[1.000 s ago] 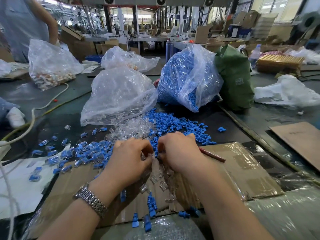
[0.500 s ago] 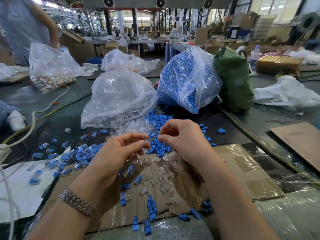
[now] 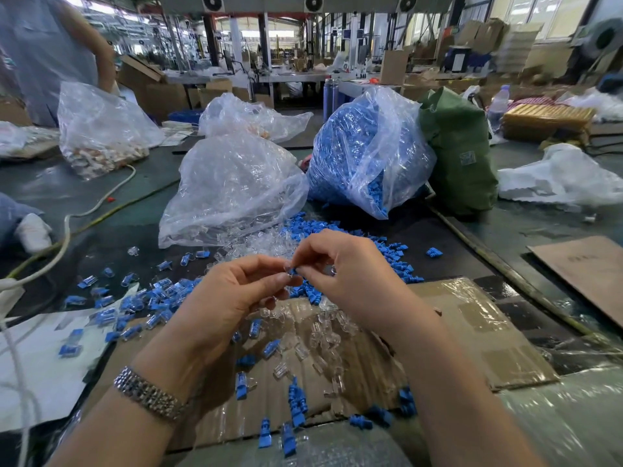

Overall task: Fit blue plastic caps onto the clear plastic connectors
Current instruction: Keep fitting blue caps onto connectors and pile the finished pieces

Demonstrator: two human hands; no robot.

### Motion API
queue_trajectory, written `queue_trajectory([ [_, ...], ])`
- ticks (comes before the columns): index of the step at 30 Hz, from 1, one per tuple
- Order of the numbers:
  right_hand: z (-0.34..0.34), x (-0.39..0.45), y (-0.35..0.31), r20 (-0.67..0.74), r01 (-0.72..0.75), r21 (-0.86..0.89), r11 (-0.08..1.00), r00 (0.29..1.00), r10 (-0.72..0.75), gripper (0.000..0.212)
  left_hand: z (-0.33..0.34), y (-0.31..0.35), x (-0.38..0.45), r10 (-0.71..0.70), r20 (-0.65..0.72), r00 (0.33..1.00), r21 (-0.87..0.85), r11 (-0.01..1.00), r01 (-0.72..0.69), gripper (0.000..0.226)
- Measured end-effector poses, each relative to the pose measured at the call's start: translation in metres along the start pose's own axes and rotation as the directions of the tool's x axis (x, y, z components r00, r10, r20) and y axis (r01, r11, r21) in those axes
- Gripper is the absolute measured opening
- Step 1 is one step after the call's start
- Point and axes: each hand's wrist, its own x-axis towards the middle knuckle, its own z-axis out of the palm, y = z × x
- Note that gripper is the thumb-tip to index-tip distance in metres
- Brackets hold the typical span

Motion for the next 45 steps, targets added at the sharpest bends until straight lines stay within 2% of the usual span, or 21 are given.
queue_trajectory([
  [5,0.001,-0.001,-0.005,0.051,0.016,-0.079,0.997,0.999,-0.012,0.009,0.001,-0.001,-0.001,0.004,-0.02,1.0,0.053,0.999,-0.003,0.022],
  [7,-0.003,-0.002,-0.006,0.072,-0.03,-0.008,1.0,0.997,0.031,0.007,0.002,0.0,-0.001,-0.001,-0.014,1.0,0.049,0.999,0.002,0.022],
  [9,-0.011,-0.002,-0.002,0.048,-0.126,0.065,0.99,0.991,0.123,0.015,0.001,0.002,-0.001,-0.011,-0.005,1.0,0.025,1.0,0.011,0.025],
  [10,-0.015,-0.002,0.002,0.012,-0.181,0.018,0.983,0.983,0.181,0.02,0.001,0.004,-0.002,-0.016,0.001,1.0,0.003,1.0,0.016,0.027],
  [12,-0.021,-0.004,0.012,-0.029,-0.328,-0.268,0.906,0.942,0.333,0.029,0.001,0.006,-0.002,-0.021,0.012,1.0,-0.064,0.998,0.021,0.03],
  [13,-0.021,-0.005,0.016,-0.019,-0.405,-0.423,0.81,0.898,0.439,0.032,0.001,0.006,-0.002,-0.022,0.013,1.0,-0.097,0.995,0.023,0.03],
  [15,-0.016,-0.007,0.021,0.026,-0.481,-0.596,0.643,0.789,0.614,0.029,0.0,0.006,-0.001,-0.027,0.005,1.0,-0.13,0.991,0.027,0.024],
  [16,-0.013,-0.007,0.022,0.043,-0.489,-0.629,0.605,0.755,0.655,0.027,0.0,0.005,0.0,-0.03,0.001,1.0,-0.135,0.99,0.03,0.023],
  [18,-0.01,-0.007,0.023,0.054,-0.489,-0.65,0.582,0.733,0.678,0.026,0.0,0.005,0.001,-0.038,-0.006,0.999,-0.142,0.989,0.037,0.024],
  [22,-0.01,-0.007,0.025,0.02,-0.512,-0.63,0.584,0.741,0.671,0.027,0.001,0.005,0.003,-0.036,-0.006,0.999,-0.133,0.991,0.035,0.026],
  [25,-0.011,-0.006,0.024,0.044,-0.473,-0.639,0.607,0.765,0.643,0.04,0.0,0.004,0.004,-0.028,-0.009,1.0,-0.135,0.991,0.026,0.03],
  [28,-0.014,-0.005,0.02,0.07,-0.442,-0.605,0.662,0.799,0.598,0.042,0.0,0.005,0.004,-0.026,-0.017,1.0,-0.146,0.989,0.023,0.032],
  [32,-0.019,-0.006,0.015,0.106,-0.439,-0.512,0.739,0.821,0.561,0.022,0.002,0.007,0.004,0.0,-0.059,0.998,-0.156,0.988,-0.01,0.035],
  [34,-0.023,-0.007,0.014,0.129,-0.459,-0.397,0.795,0.829,0.544,0.018,0.002,0.008,0.004,0.015,-0.086,0.996,-0.178,0.984,-0.03,0.036],
  [37,-0.03,-0.007,0.011,0.182,-0.441,-0.137,0.887,0.869,0.46,0.028,0.0,0.009,0.003,0.026,-0.125,0.992,-0.21,0.976,-0.052,0.035],
  [41,-0.027,-0.01,0.002,0.39,-0.497,0.194,0.846,0.83,0.399,0.024,-0.001,0.008,0.004,0.048,-0.156,0.987,-0.224,0.971,-0.083,0.025],
  [45,-0.02,-0.012,-0.006,0.472,-0.467,0.205,0.86,0.817,0.332,0.024,-0.002,0.009,0.004,0.061,-0.173,0.983,-0.231,0.968,-0.101,0.037],
])
